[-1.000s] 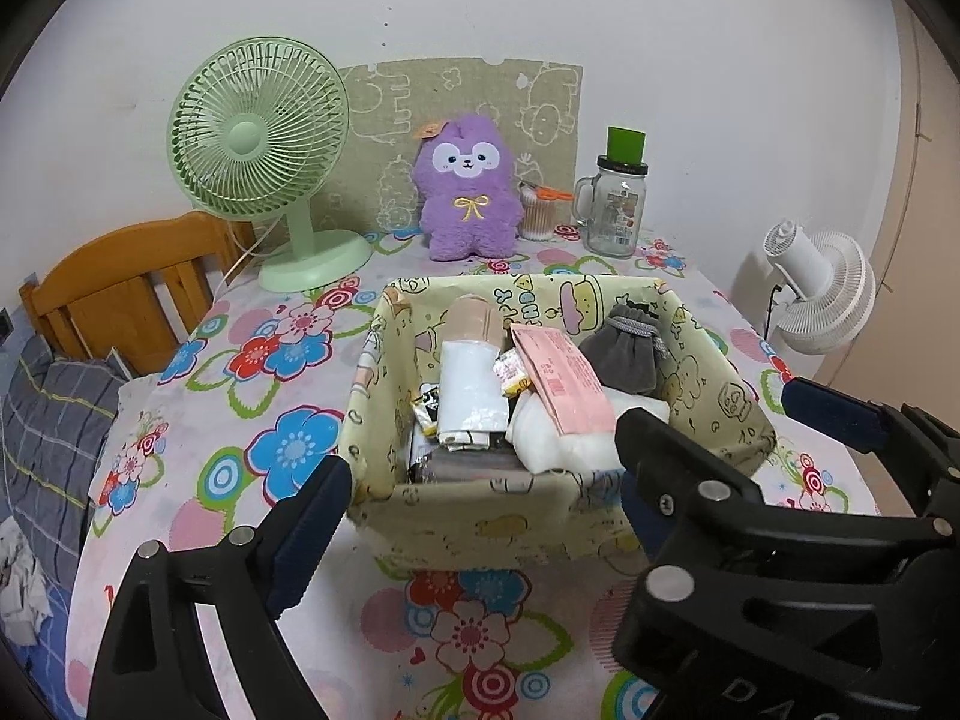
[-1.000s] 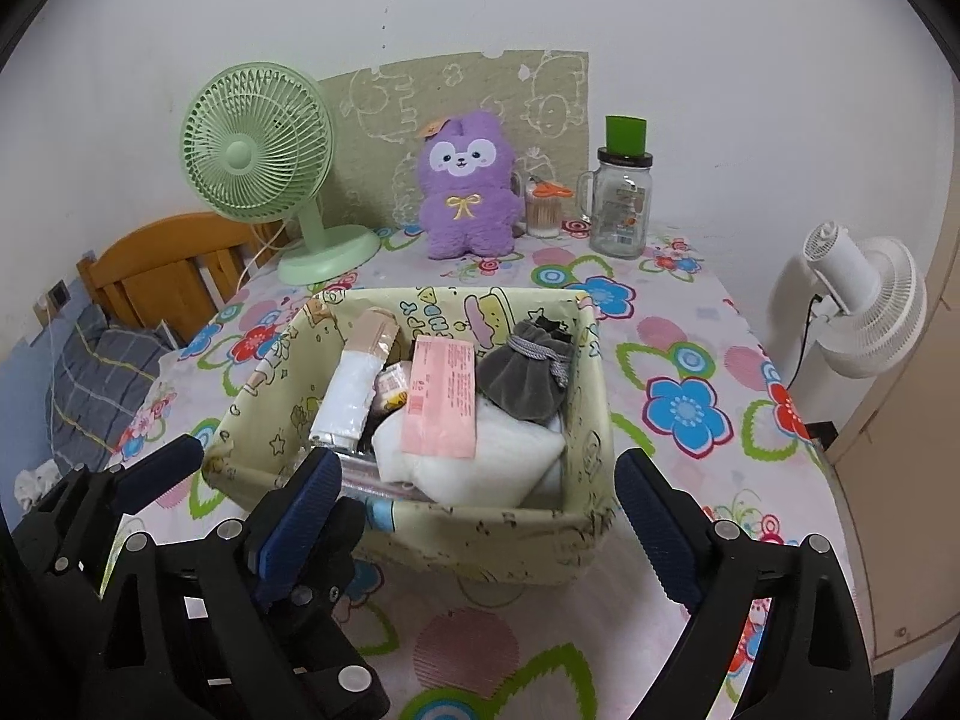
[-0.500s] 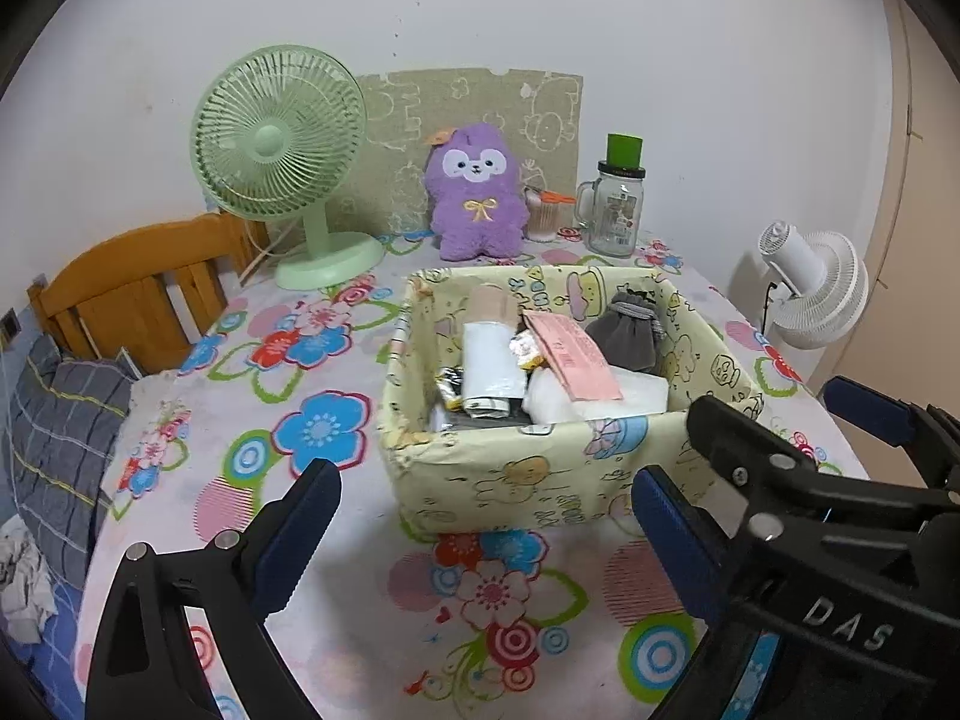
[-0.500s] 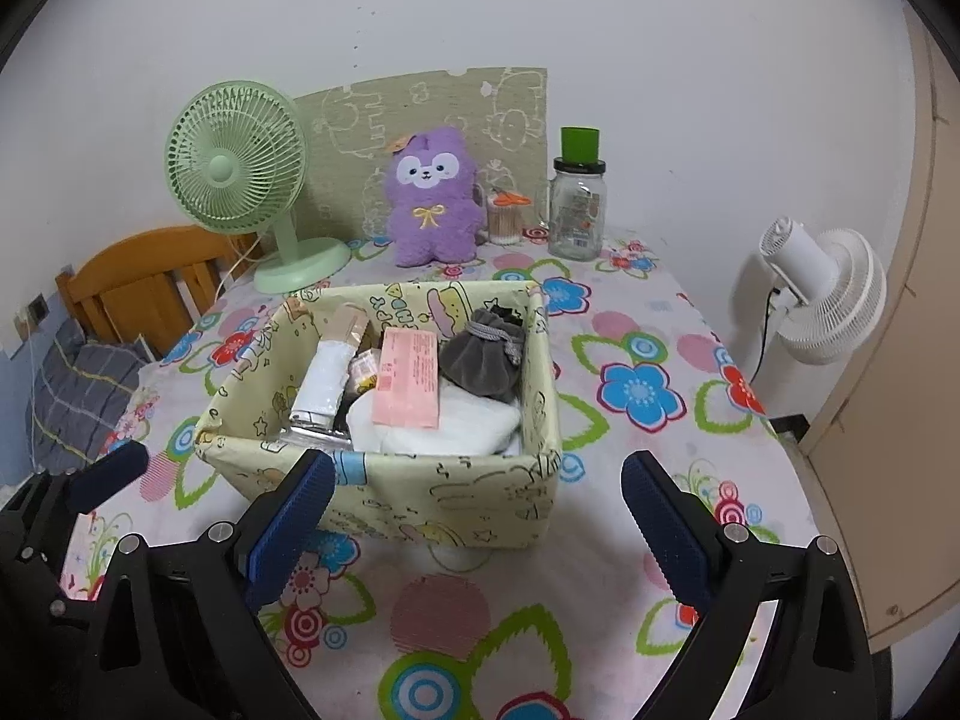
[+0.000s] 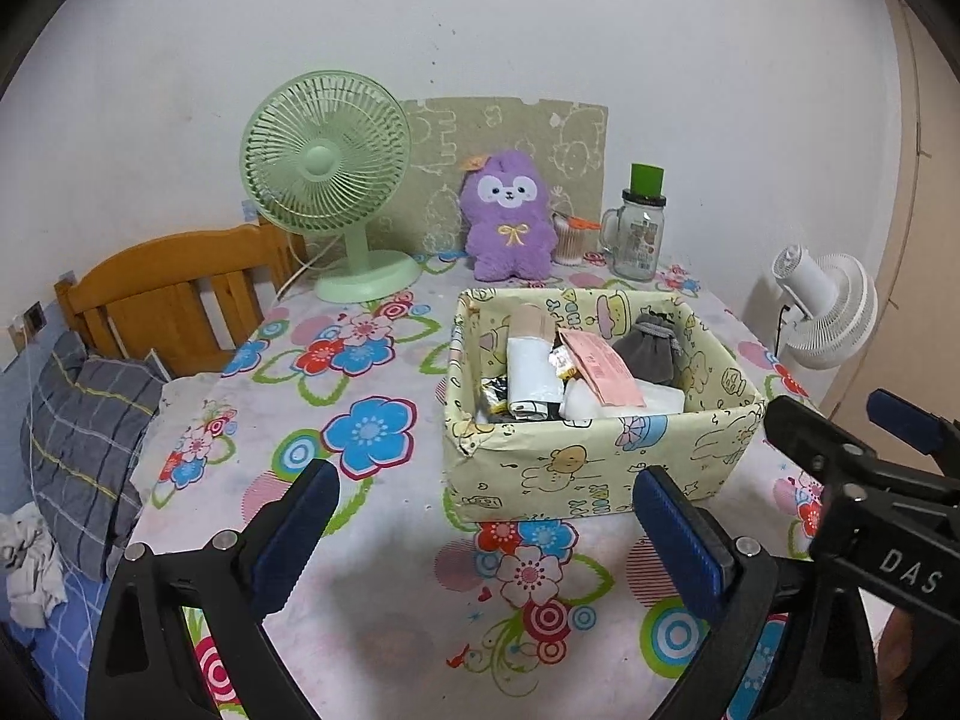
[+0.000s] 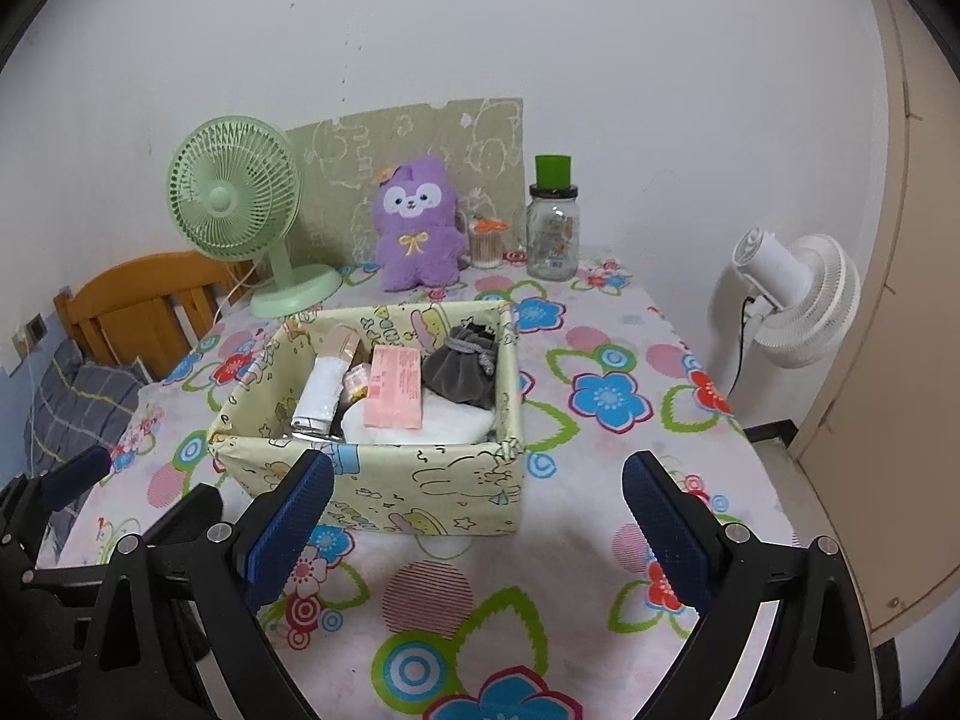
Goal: Organize soft objects
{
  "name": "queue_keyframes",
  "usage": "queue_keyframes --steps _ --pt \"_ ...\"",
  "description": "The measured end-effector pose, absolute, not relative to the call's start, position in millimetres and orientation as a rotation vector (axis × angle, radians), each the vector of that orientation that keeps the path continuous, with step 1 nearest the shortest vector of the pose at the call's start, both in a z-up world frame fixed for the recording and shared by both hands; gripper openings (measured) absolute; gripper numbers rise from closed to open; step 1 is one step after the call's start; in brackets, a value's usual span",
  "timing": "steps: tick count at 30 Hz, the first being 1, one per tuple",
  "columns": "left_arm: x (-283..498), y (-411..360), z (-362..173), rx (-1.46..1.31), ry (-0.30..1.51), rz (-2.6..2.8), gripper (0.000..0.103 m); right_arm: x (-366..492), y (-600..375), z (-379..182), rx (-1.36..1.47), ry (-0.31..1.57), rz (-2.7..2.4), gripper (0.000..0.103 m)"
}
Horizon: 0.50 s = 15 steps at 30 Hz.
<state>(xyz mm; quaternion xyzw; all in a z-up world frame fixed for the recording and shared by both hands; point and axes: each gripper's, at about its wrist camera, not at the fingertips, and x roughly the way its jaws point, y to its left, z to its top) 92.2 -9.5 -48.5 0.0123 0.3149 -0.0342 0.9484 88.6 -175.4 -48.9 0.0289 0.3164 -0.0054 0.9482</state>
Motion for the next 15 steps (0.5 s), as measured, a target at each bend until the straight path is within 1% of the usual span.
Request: queue_keyframes --steps 4,15 --pt "85.9 -7.7 -44.0 0.022 0.627 -0.057 0.1 79.0 -180.3 -44.1 0.067 0.621 -0.018 0.102" --pt "60.2 -6.9 -24.4 0.013 0.559 -0.069 0.103 51.3 -192.7 -27.1 0.078 0.57 -0.065 0.102"
